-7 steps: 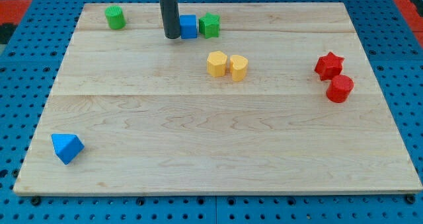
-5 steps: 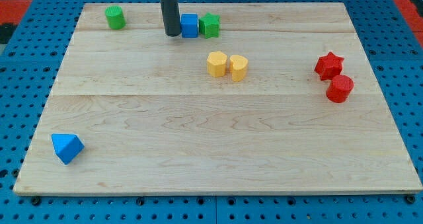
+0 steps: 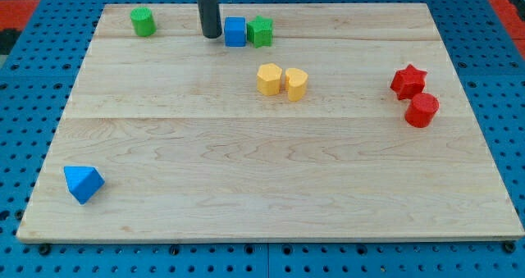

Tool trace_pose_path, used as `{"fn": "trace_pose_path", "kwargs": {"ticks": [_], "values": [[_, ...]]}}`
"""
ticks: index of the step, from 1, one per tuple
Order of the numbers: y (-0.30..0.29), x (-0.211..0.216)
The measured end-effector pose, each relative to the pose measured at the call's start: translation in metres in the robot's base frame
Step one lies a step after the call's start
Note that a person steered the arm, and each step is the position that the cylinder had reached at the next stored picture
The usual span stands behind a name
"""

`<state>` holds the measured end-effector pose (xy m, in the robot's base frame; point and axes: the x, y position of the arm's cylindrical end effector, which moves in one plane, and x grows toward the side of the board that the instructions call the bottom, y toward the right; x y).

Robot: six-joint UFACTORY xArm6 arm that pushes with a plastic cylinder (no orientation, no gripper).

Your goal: Push the cube and green star to the right

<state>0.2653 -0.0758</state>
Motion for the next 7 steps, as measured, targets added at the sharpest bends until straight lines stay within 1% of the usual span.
{"fn": "trace_pose_path", "kwargs": {"ticks": [1, 3, 7], "values": [[0.001, 0.0], [0.038, 0.0], [0.038, -0.008]]}}
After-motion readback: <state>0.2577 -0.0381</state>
